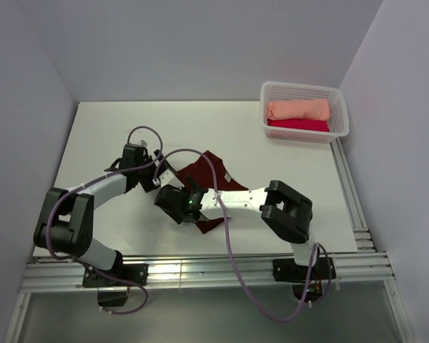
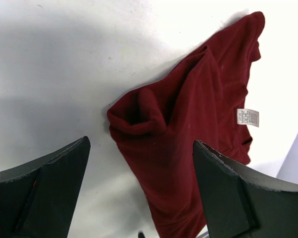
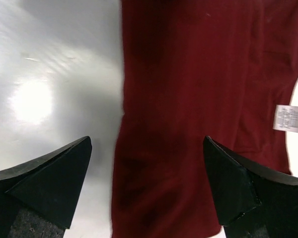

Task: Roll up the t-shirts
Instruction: Roll the tshirt

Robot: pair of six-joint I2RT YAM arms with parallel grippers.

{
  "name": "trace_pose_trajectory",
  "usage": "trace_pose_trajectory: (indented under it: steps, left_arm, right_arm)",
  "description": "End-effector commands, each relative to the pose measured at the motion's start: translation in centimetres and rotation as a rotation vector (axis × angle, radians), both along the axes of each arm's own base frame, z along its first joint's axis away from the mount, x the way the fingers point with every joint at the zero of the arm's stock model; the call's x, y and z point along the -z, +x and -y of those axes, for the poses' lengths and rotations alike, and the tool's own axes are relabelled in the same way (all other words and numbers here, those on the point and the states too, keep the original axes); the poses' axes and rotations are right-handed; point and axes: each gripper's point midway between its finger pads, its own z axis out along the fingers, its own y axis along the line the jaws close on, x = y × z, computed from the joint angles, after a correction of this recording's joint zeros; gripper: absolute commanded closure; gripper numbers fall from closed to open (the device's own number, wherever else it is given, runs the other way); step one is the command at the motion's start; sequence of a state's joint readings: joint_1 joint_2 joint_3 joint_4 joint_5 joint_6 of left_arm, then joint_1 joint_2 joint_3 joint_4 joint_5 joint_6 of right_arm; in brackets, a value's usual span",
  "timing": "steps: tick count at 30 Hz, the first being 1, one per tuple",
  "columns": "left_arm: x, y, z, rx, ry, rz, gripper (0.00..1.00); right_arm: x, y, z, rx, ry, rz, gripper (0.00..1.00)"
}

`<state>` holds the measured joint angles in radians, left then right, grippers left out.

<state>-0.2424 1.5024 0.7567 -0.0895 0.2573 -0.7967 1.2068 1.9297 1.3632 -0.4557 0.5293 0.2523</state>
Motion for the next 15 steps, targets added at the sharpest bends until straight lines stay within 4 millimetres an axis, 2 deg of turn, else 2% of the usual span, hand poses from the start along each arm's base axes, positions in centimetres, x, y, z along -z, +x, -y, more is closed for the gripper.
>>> trace_pose_trajectory:
  steps: [1, 2, 3, 6, 8, 9, 11, 12, 14, 15]
  left_arm:
    - [-0.9, 1.3, 1.3, 0.017, -0.075, 0.035, 0.10]
    - [-0.6, 1.1, 1.5, 0.018, -0.087, 0.019, 0.10]
    - [-1.0, 1.8, 1.7, 0.020, -0.102, 0.050, 0.11]
    - [0.4, 1.9, 1.8, 0.008, -0.103, 0.013, 0.16]
    - [0.7, 2.1, 1.9, 0.004, -0.109, 0.007, 0.19]
    - [1.0, 2.1, 2.0, 0.005, -0.112, -0.002, 0.26]
    - [1.1, 2.2, 2.0, 0.002, -0.113, -0.009, 0.32]
    - [1.1, 2.3, 2.1, 0.003, -0.110, -0.011, 0.40]
    - [1.2, 2.4, 1.9, 0.000, -0.099, -0.018, 0.49]
    - [1.0, 2.6, 1.9, 0.000, -0.095, -0.013, 0.59]
  right_arm:
    - [-1.5, 2.0, -0.2, 0.035, -0.017, 0.114, 0.00]
    - [-1.5, 2.0, -0.2, 0.033, -0.014, 0.117, 0.00]
    - [-1.2, 1.9, 0.0, 0.031, -0.018, 0.118, 0.00]
    - [-1.4, 2.0, -0.2, 0.025, -0.004, 0.126, 0.00]
    - [-1.2, 2.2, -0.2, 0.024, -0.016, 0.130, 0.00]
    - [-1.0, 2.3, -0.4, 0.024, -0.019, 0.131, 0.00]
    - [-0.8, 2.3, -0.5, 0.013, -0.028, 0.131, 0.00]
    - [-0.4, 2.3, -0.6, 0.006, -0.040, 0.130, 0.00]
    - [-0.3, 2.6, -0.7, 0.009, -0.056, 0.140, 0.00]
    - [0.3, 2.7, -0.5, 0.010, -0.075, 0.139, 0.00]
